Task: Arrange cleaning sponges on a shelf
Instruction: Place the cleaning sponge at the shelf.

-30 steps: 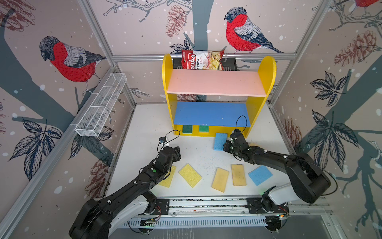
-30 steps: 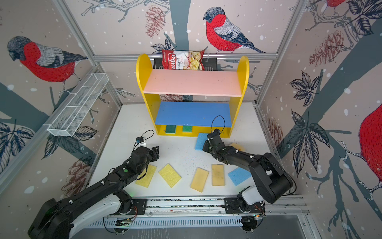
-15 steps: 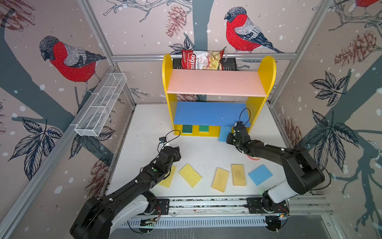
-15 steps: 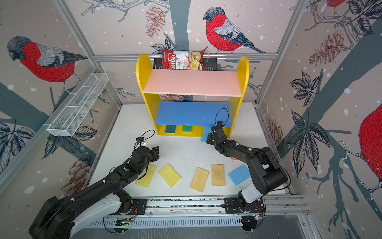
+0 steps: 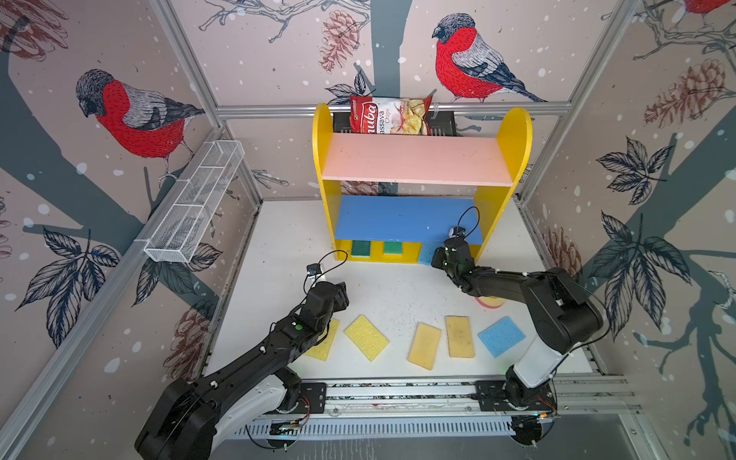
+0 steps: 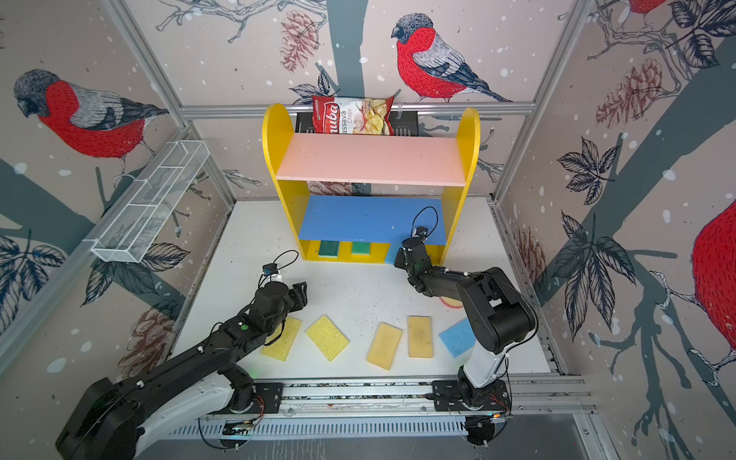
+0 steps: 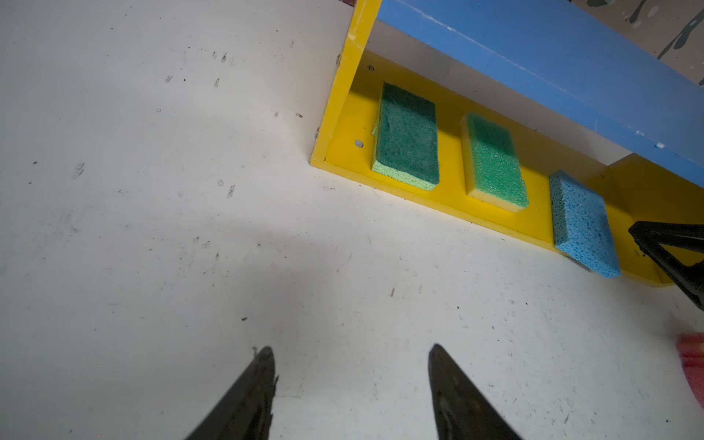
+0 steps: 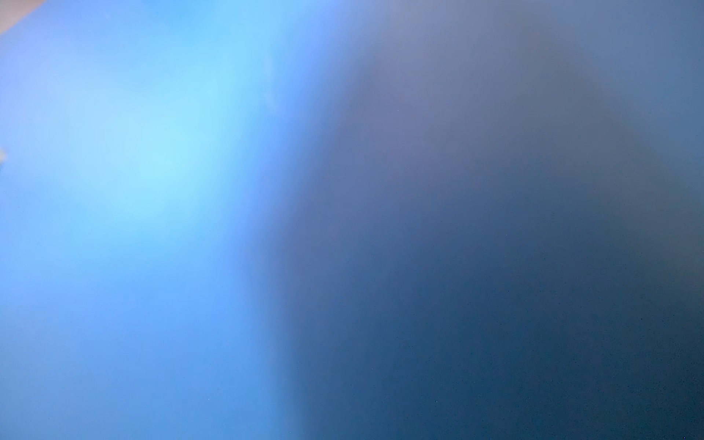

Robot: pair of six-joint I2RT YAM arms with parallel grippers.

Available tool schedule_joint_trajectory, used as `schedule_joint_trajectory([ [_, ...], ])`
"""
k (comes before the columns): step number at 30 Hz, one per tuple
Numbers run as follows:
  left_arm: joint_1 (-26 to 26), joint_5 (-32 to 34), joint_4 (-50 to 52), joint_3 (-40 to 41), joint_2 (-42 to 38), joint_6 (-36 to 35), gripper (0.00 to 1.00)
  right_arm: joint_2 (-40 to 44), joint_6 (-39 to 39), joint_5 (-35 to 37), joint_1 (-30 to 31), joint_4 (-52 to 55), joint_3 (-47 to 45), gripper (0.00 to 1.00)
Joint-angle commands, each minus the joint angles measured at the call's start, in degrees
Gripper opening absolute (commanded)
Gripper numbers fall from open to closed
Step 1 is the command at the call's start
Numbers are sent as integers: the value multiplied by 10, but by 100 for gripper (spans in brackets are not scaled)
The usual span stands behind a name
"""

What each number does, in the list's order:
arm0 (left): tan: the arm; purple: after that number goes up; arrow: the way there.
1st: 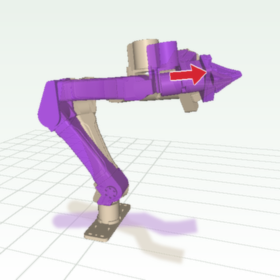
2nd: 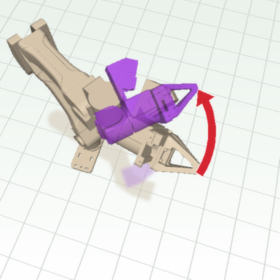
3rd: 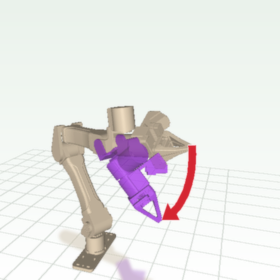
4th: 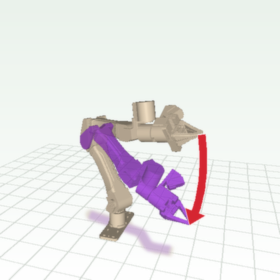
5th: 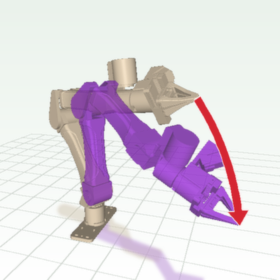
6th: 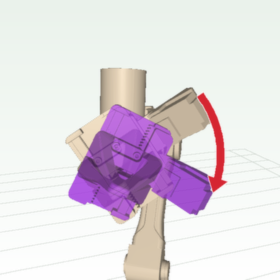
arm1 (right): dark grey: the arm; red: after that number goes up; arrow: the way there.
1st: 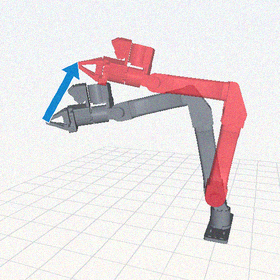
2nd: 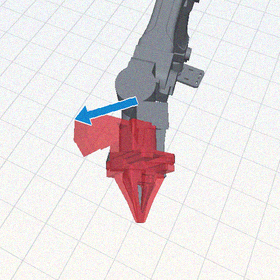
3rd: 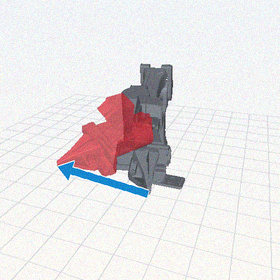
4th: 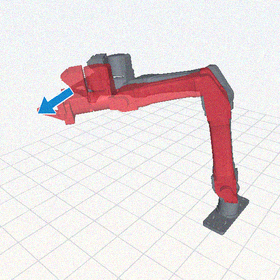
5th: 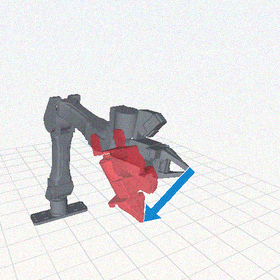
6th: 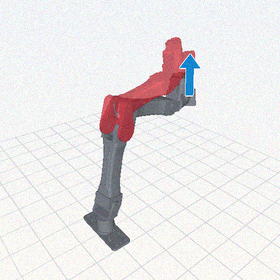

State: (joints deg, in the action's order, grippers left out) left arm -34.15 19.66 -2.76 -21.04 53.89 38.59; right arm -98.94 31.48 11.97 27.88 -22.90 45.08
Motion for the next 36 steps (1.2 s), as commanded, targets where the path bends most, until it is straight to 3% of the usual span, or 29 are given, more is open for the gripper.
schedule_joint_trajectory([
  [1, 1, 2, 1, -2, -3, 6, 63, -9, 16, -4, -1, 48, -3, 38],
  [5, 1, 1, 5, -1, -7, 8, 63, 9, 18, -1, -4, 54, -10, 44],
  [15, 1, -4, -2, 8, -14, 12, 63, 88, 53, -23, 25, 83, -69, 46],
  [23, 1, -6, 3, 15, -29, 13, 63, 70, 86, -76, 2, 42, -101, 47],
  [29, 1, 1, 15, 18, -44, 13, 63, 47, 114, -172, -34, -52, -117, 47],
  [36, 1, 3, 17, 16, -44, 11, 63, 21, 146, -217, -55, -110, -129, 46],
])
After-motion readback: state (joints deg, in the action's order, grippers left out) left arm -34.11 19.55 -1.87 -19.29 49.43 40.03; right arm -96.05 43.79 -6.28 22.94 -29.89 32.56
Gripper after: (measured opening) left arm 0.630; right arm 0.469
